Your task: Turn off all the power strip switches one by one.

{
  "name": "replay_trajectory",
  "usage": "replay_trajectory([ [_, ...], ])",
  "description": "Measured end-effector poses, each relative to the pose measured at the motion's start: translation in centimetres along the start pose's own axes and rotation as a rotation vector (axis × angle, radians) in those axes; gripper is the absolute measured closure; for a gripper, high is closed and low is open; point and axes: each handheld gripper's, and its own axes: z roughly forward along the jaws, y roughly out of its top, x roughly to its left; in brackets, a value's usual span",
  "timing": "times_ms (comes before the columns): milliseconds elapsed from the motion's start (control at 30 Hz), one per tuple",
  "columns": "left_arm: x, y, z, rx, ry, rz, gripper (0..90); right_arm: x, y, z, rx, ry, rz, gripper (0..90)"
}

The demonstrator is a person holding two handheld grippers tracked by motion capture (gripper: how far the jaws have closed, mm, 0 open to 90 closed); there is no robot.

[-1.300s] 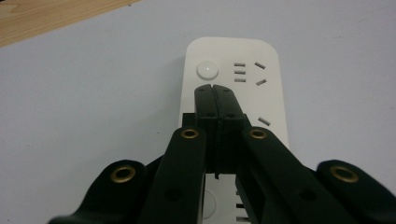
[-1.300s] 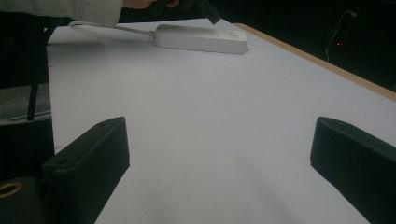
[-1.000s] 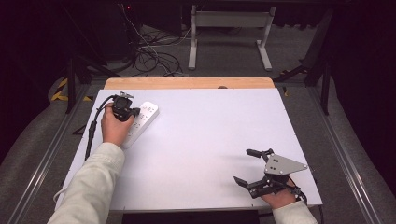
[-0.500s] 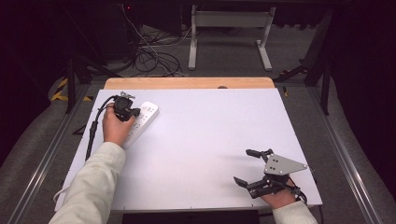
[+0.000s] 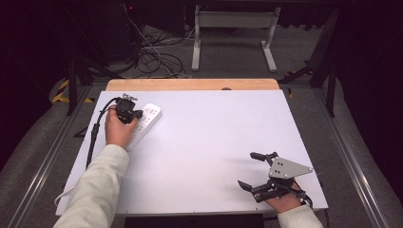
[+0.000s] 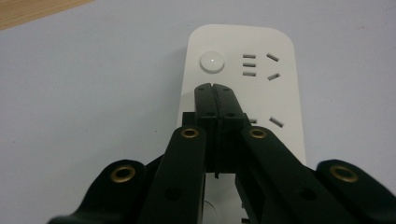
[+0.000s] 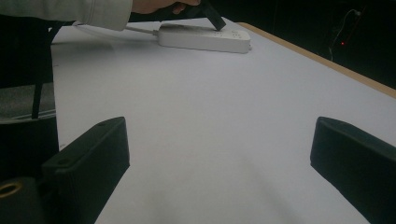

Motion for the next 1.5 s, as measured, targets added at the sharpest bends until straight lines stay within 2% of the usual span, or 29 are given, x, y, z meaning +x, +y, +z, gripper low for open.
replay_trajectory([
  [33,0.0,0.0,0.0,0.001,-0.001,-0.01,90.0,0.0,0.0,0.0,-0.001,0.001,-0.002,5.4],
  [100,0.1,0.0,0.0,0.006,-0.004,-0.002,90.0,0.0,0.0,0.0,0.0,0.001,0.0,5.4],
  [233,0.1,-0.1,0.0,-0.003,-0.008,-0.012,90.0,0.0,0.0,0.0,-0.001,0.002,-0.002,5.4],
  [367,0.1,-0.1,0.0,0.005,0.004,-0.016,90.0,0.1,0.0,-0.1,0.004,-0.001,0.001,5.4],
  [433,0.4,-0.3,0.0,-0.004,-0.015,-0.034,90.0,0.1,0.0,-0.1,0.004,-0.001,0.001,5.4],
  [500,1.0,-0.4,0.0,-0.009,-0.06,-0.081,90.0,0.2,0.0,-0.2,-0.002,-0.001,0.0,5.4],
  [533,1.2,-0.5,0.0,-0.015,-0.066,-0.094,90.0,0.2,-0.1,-0.2,-0.001,-0.002,-0.002,5.4],
  [567,1.1,-0.3,0.0,-0.011,-0.064,-0.073,90.0,0.2,-0.1,-0.3,-0.001,-0.002,-0.002,5.4],
  [633,0.3,0.3,-0.4,-0.004,-0.012,0.002,90.0,0.2,0.0,-0.3,-0.004,-0.005,0.001,5.4],
  [667,-0.2,0.6,-0.6,0.019,0.019,0.016,90.0,0.2,0.0,-0.4,-0.006,-0.006,0.006,5.4],
  [733,-0.7,0.9,-1.1,-0.027,-0.001,0.008,90.0,0.1,0.0,-0.3,-0.006,-0.005,0.003,5.4],
  [767,-0.8,1.1,-1.5,-0.053,0.005,0.012,90.0,0.1,0.0,-0.2,-0.005,-0.005,0.001,5.4],
  [900,-0.8,2.0,-2.5,-0.082,0.022,0.053,90.0,0.3,0.0,-0.2,-0.001,-0.008,0.002,5.4],
  [1033,-0.7,2.5,-2.7,-0.098,0.006,0.05,90.0,0.2,0.0,-0.2,0.0,-0.011,-0.001,5.4],
  [1067,-0.7,2.6,-2.7,-0.107,-0.007,0.037,90.0,0.2,0.0,-0.2,-0.001,-0.009,0.0,5.4],
  [1267,-0.3,2.9,-1.2,-0.105,-0.039,0.006,90.0,0.2,0.0,-0.2,-0.004,-0.01,0.001,5.4],
  [1333,0.0,2.7,-0.5,-0.099,-0.025,0.008,90.0,0.2,0.0,-0.3,-0.006,-0.007,0.007,5.4],
  [1500,0.3,2.3,0.5,-0.088,-0.026,0.004,90.0,0.1,-0.1,-0.2,-0.005,-0.005,0.005,5.4],
])
